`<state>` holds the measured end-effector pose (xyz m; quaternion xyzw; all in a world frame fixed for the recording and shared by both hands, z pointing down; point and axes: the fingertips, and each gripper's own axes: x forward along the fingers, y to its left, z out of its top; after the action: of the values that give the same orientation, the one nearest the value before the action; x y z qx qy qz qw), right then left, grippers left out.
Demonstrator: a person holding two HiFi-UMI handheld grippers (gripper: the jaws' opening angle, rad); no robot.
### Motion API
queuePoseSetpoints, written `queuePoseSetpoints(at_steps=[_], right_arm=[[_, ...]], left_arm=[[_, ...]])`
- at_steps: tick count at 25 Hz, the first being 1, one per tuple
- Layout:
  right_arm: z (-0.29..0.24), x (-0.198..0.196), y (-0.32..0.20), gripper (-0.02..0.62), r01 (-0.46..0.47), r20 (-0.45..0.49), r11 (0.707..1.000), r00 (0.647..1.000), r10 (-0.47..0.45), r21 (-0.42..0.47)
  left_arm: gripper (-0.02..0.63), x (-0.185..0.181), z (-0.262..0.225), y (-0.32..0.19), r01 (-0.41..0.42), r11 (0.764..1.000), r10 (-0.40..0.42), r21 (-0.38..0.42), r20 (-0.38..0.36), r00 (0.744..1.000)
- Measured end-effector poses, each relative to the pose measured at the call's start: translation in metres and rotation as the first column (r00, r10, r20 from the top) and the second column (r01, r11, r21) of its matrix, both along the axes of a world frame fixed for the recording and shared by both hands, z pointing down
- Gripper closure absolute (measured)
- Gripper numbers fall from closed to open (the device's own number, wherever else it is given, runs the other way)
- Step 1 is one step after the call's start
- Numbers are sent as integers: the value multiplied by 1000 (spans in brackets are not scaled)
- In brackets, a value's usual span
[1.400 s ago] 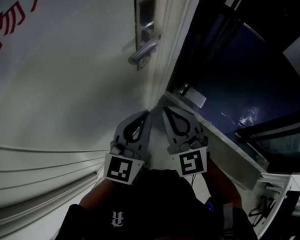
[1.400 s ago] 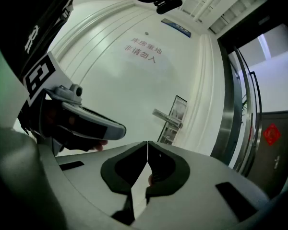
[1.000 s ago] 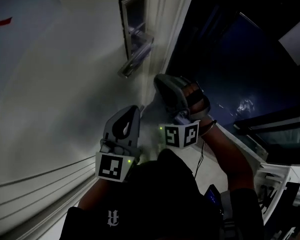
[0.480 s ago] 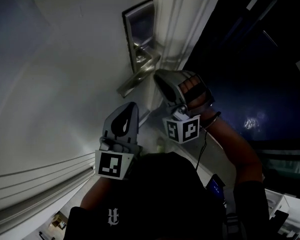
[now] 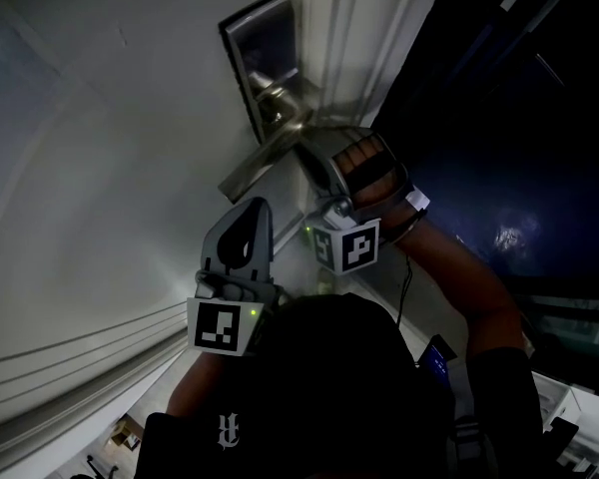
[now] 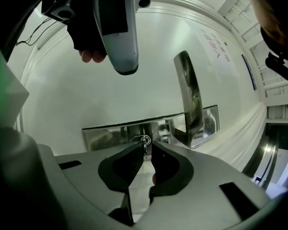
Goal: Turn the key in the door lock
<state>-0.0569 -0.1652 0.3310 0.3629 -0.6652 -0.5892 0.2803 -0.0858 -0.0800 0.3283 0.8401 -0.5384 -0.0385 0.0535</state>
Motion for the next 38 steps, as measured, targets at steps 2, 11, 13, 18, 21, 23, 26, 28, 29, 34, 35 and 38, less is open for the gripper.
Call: queuePoseSetpoints(at_steps=[2,11,13,18,21,23,26,28,29,34,35,38], right_arm=[[1,-2,-1,558,-3,-10,1000,1000,3,11],[-2,-1,-3,574,79,316,940,948,32,-332],[-3,0,-4,574,146,439,885,896,71,-442],[-6,4,-8,575,379,677,693,704,214,-613],[-5,7,-9,575,517,746,563,585,318,-645],[-4,8,-11,575,598,767,481,513,386,-642],[-1,10,-13,575,727,769,340,397,501,-596],[0,10,-14,574,803,750,253,322,577,-540],[0,11,-14,574,833,737,218,291,610,-509],[0,11,-17,574,947,641,73,154,752,-313],[0,12,-18,574,957,626,56,142,767,-285],[8,15,-19,572,981,541,2,105,834,-193]], left_arm=[[600,-1,1,-1,-2,1000,2,-2,-1,1000],[600,-3,2,-2,-14,1000,14,-7,3,1000],[600,-3,2,-1,-17,1000,17,-4,6,1000],[600,-1,0,0,-22,1000,22,7,16,1000],[600,1,-1,0,-23,1000,23,14,23,999],[600,2,-1,1,-25,1000,24,14,25,999],[600,3,-1,1,-28,1000,28,13,26,999],[600,4,-1,2,-30,999,30,14,27,999],[600,4,-1,2,-30,999,30,14,26,999],[600,6,-2,3,-29,999,29,18,28,999],[600,6,-2,3,-30,999,30,18,30,999],[600,7,-3,4,-27,999,26,19,27,999]])
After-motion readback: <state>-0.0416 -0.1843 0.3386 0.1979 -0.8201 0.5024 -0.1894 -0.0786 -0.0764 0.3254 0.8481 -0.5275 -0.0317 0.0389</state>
